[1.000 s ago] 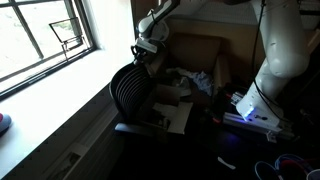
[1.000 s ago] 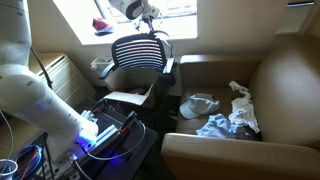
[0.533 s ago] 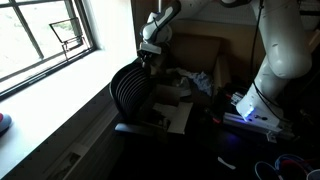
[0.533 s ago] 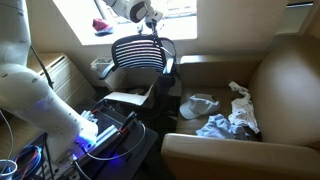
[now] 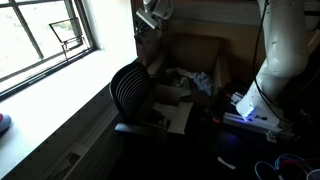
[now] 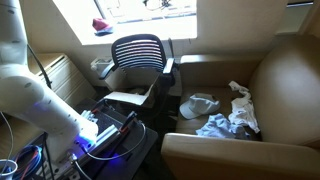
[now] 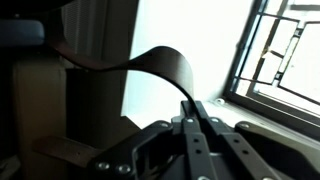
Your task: Take the belt from the couch, hang it on the chair, then put it back on the couch
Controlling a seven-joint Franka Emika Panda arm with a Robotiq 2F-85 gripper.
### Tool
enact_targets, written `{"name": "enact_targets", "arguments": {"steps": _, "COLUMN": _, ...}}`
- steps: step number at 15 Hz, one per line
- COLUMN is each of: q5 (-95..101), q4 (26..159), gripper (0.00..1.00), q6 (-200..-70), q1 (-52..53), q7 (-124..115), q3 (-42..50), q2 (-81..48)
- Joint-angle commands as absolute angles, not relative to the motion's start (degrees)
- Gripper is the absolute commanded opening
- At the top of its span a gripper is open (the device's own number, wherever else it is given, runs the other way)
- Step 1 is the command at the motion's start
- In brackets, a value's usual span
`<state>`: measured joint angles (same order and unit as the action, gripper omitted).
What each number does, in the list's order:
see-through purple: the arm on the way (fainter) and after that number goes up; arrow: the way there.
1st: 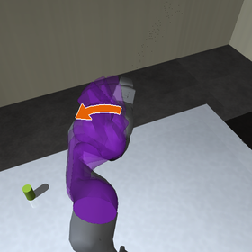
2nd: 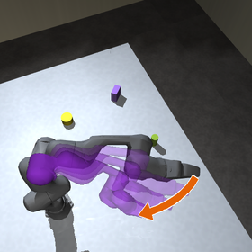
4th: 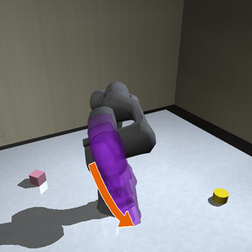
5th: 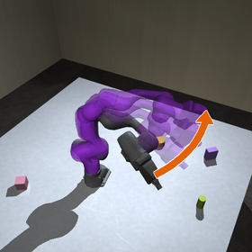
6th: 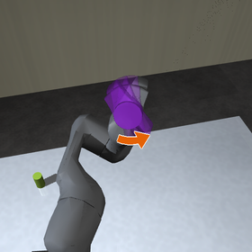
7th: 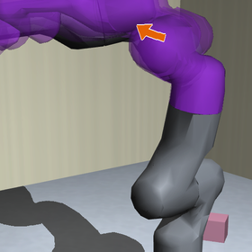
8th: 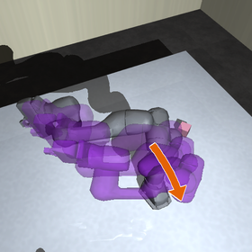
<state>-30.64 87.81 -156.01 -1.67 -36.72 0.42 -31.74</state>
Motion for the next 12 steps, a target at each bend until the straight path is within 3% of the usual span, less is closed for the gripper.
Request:
{"name": "enact_targets", "arguments": {"steps": 1, "q5": -39.41, "q4": 89.27, "gripper": 0.01, "q6": -157.77, "q1": -3.55, "q7": -35.33, "q3": -6.03, "q2": -26.15}}
{"name": "enact_targets", "arguments": {"steps": 8, "q5": -67.33, "q4": 98.78, "gripper": 0.01, "q6": -153.83, "q1": -9.86, "q7": -7.13, "q3": -25.46, "q2": -20.97}}
{"name": "enact_targets", "arguments": {"steps": 10, "q5": -68.96, "q4": 105.79, "gripper": 0.01, "q6": -150.65, "q1": -10.53, "q7": 0.2, "q3": -25.41, "q2": -19.33}}
{"name": "enact_targets", "arguments": {"steps": 12, "q5": -65.95, "q4": 111.77, "gripper": 0.01, "q6": -155.98, "q1": -9.06, "q7": 3.82, "q3": -23.54, "q2": -18.73}}
